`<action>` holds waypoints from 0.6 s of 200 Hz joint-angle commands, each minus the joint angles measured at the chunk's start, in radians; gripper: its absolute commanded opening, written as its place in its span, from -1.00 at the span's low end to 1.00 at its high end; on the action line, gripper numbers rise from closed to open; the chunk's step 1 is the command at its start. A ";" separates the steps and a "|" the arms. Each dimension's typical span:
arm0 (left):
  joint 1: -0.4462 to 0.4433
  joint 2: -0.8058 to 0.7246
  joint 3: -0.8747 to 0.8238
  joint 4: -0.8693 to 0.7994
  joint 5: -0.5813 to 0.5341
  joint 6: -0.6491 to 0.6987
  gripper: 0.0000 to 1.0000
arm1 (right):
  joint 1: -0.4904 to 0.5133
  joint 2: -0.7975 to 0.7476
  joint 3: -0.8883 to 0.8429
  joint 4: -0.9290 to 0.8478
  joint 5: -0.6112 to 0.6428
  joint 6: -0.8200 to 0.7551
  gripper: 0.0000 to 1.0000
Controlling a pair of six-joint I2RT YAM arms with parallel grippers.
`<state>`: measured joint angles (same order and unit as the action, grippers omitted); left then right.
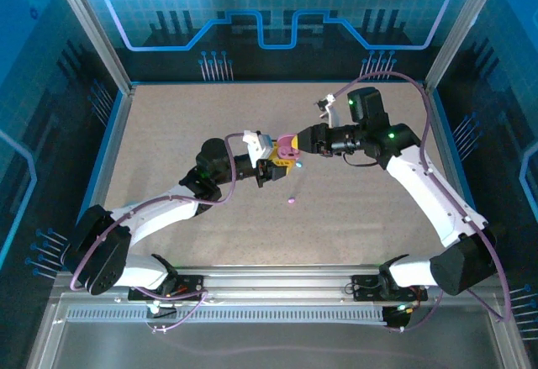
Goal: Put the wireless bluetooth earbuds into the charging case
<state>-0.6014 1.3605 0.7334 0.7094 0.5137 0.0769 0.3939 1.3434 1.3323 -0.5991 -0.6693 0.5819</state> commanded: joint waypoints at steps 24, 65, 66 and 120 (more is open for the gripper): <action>-0.008 -0.023 0.022 0.042 0.015 -0.004 -0.33 | 0.016 -0.005 0.041 -0.023 0.009 -0.015 -0.08; -0.008 -0.029 0.015 0.033 0.004 0.003 -0.33 | 0.016 -0.032 0.041 -0.028 0.015 -0.014 -0.01; -0.008 -0.029 0.015 0.032 0.004 0.003 -0.33 | 0.015 -0.032 0.041 -0.028 0.015 -0.014 -0.01; -0.009 -0.039 0.013 0.015 -0.002 0.009 -0.33 | 0.007 -0.045 0.041 -0.062 0.035 -0.019 -0.07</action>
<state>-0.6014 1.3594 0.7334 0.7086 0.5133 0.0772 0.3943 1.3293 1.3403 -0.6243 -0.6525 0.5816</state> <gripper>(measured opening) 0.372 0.475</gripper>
